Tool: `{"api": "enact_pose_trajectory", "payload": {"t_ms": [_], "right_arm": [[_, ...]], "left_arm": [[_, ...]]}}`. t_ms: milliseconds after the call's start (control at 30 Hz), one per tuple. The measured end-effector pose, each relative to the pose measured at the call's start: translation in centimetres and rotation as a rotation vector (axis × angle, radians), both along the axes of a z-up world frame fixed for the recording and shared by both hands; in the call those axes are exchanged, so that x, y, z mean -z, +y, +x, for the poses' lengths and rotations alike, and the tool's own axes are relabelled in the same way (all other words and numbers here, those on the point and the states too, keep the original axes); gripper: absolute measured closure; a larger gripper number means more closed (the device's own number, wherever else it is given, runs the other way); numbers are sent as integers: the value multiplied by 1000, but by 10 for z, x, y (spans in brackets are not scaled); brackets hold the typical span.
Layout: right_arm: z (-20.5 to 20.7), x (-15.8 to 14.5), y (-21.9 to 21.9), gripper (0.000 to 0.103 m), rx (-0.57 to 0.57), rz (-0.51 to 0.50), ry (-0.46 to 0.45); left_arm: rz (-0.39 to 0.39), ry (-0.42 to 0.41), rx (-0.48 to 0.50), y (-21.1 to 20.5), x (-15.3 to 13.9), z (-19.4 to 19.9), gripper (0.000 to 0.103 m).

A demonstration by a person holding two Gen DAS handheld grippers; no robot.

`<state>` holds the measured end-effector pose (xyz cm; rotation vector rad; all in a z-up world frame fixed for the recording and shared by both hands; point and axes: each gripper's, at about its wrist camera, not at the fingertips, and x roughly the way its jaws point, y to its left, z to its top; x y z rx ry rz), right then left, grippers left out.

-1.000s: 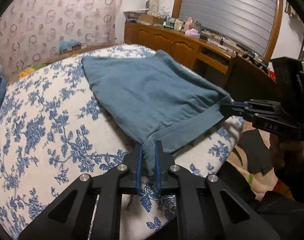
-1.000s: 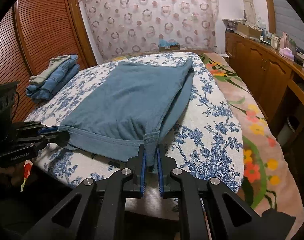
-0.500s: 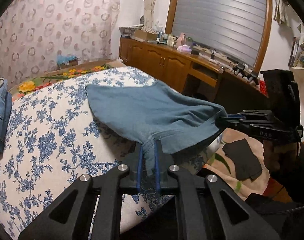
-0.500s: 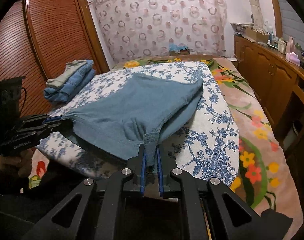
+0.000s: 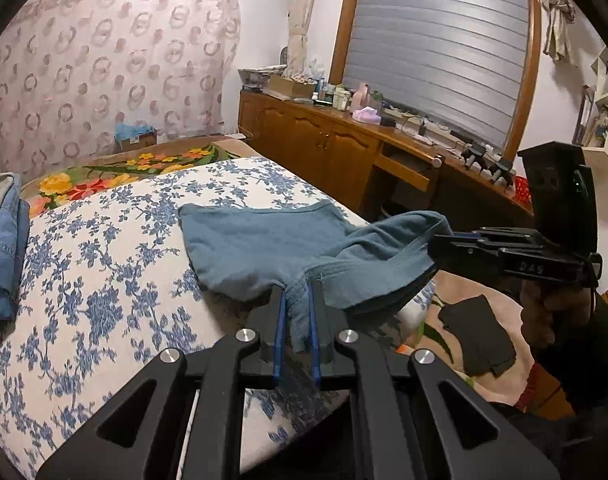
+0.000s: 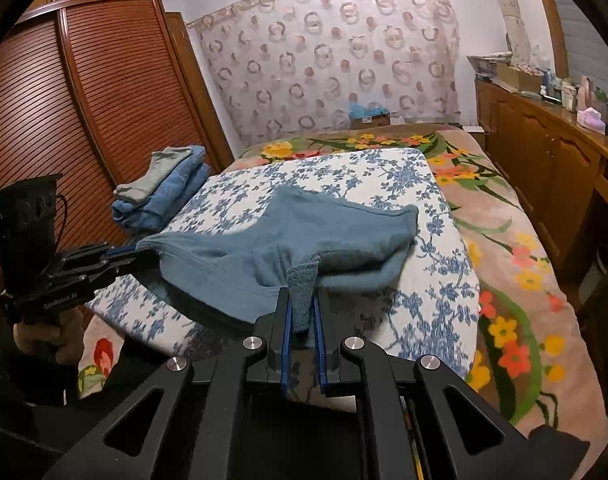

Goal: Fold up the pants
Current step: 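Grasp the hem with both grippers and fold the shorts in half over themselves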

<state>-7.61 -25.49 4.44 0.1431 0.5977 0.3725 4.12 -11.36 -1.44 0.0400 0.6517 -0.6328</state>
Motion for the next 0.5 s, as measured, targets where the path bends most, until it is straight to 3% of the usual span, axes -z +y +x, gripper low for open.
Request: {"api": "enact_pose_trajectory", "payload": {"t_ms": [500], "right_arm": [[81,17,17,93,67,-45,15]], "left_arm": [[77,26,-52,-21,16,84,92]]}}
